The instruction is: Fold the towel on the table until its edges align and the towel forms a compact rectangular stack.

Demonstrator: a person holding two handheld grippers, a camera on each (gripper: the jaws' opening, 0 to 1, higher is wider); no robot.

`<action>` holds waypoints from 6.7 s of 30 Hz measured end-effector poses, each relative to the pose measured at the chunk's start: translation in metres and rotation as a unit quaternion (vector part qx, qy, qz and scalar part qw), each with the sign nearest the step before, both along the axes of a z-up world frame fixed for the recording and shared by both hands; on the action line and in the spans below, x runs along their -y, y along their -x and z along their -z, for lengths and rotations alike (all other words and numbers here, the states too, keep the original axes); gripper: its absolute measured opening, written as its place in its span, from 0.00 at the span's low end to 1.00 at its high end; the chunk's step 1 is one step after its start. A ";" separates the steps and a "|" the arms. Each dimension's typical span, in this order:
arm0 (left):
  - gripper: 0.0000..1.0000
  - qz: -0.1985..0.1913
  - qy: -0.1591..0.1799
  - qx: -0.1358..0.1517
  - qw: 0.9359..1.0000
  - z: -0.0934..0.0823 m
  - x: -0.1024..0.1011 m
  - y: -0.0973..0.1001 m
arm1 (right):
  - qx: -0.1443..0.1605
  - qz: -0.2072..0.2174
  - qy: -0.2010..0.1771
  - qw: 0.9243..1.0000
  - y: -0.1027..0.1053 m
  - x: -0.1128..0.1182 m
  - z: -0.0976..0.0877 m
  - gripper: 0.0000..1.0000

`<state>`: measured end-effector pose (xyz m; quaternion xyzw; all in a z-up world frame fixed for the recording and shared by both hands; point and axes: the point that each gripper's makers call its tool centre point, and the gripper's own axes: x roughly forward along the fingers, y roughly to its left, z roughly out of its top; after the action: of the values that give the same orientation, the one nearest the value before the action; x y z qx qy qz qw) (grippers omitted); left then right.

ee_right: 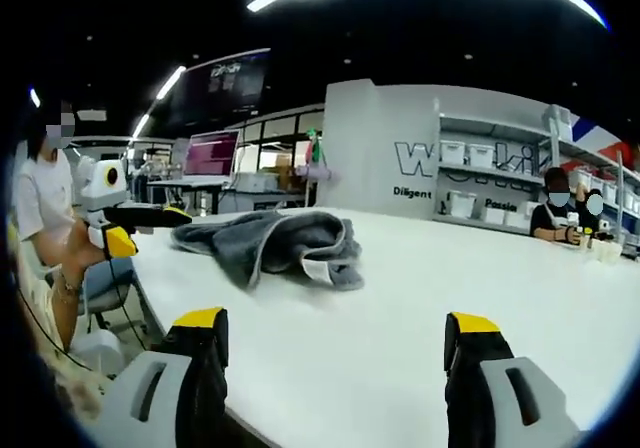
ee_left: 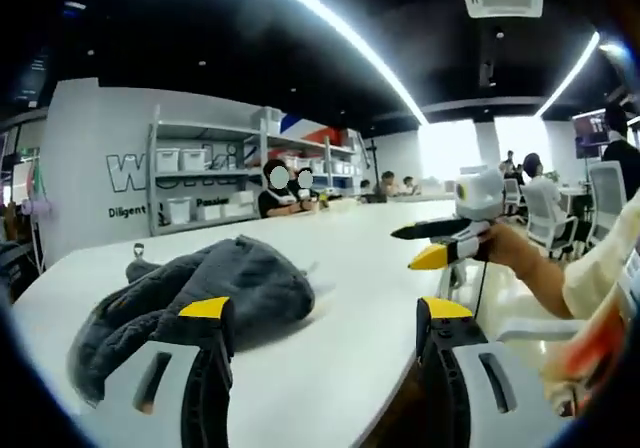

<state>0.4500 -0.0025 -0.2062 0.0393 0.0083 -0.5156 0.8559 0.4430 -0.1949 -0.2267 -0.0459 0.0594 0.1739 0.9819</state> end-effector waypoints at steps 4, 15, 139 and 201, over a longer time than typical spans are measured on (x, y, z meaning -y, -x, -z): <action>0.70 0.006 -0.008 -0.012 1.000 0.008 0.019 -0.002 | 0.005 0.002 -0.007 1.000 0.004 0.002 -0.001 0.91; 0.62 0.005 -0.023 -0.040 0.999 0.027 0.068 -0.027 | 0.022 0.006 -0.028 0.999 0.007 0.009 -0.006 0.91; 0.49 -0.251 -0.051 -0.001 0.967 -0.001 -0.275 -0.075 | -0.004 -0.016 0.007 1.000 -0.008 -0.023 0.003 0.88; 0.89 -0.237 -0.005 -0.036 0.971 -0.010 -0.233 -0.042 | -0.091 -0.137 0.021 0.986 -0.094 -0.176 0.037 0.26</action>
<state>0.4921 0.2306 -0.1958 0.0221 0.0510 -0.2996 0.9525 0.5366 -0.0192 -0.2638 -0.0582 0.1458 0.3086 0.9381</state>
